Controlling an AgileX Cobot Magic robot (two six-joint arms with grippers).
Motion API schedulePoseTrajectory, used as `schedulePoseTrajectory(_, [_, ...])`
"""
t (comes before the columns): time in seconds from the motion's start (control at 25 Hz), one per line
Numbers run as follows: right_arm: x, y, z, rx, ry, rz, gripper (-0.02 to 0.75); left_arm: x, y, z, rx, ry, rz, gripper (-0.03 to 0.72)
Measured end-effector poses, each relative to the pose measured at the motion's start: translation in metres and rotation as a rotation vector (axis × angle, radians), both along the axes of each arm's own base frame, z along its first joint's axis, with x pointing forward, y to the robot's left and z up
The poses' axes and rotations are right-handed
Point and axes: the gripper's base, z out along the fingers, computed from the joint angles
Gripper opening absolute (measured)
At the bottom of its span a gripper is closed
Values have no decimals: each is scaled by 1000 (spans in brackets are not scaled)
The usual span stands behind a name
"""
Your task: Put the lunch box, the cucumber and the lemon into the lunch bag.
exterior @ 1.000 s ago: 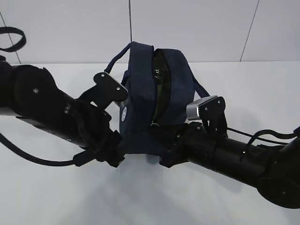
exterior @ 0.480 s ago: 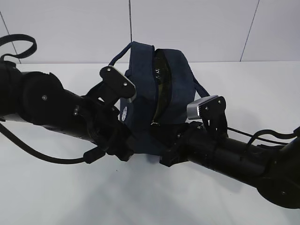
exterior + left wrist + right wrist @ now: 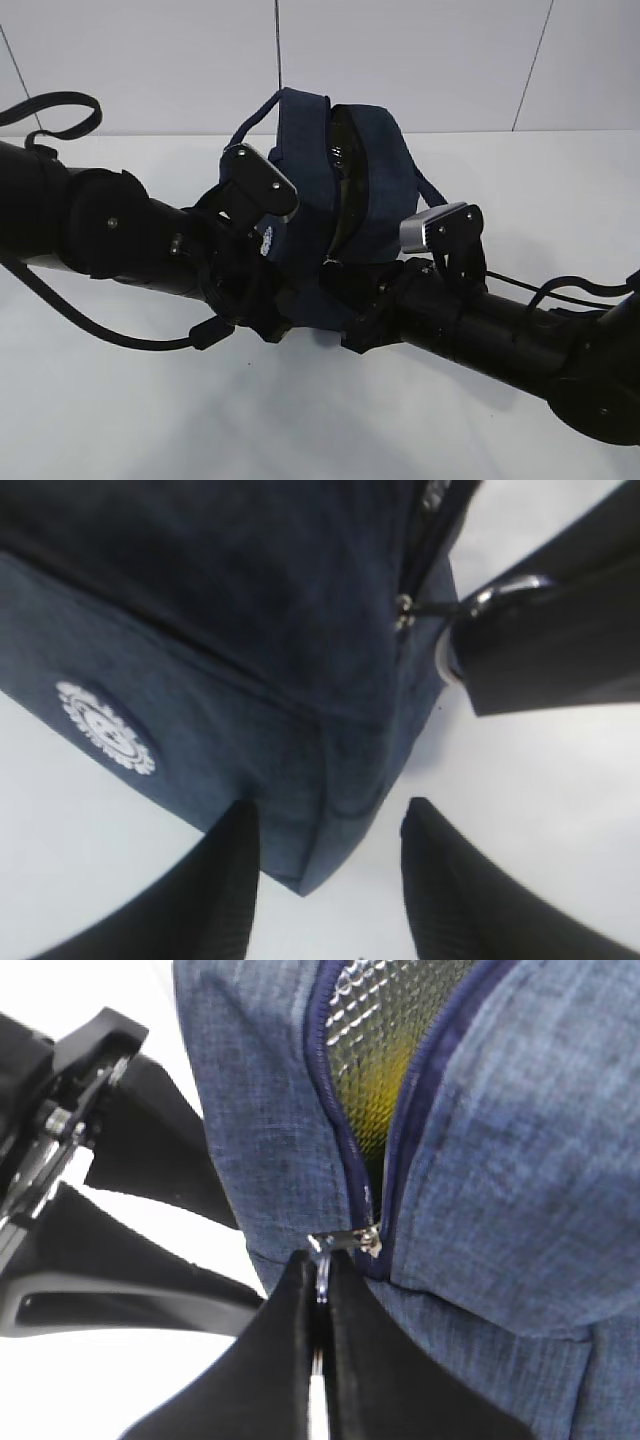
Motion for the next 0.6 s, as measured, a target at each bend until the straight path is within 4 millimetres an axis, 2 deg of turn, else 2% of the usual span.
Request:
schedulePoseTrajectory(0.08, [0,0,0,1,1,-5,7,0,0,0,-2,-2,0,286])
schedulePoseTrajectory(0.28, [1,0,0,4,0,-9,7,0,0,1,-2,-3,0,41])
schedulePoseTrajectory(0.32, [1,-1,0,6,-1,-10,6,0,0,1,-2,-3,0,15])
schedulePoseTrajectory(0.6, [0,-1,4,9,-10,-9,7,0,0,1,-7,1,7,-8])
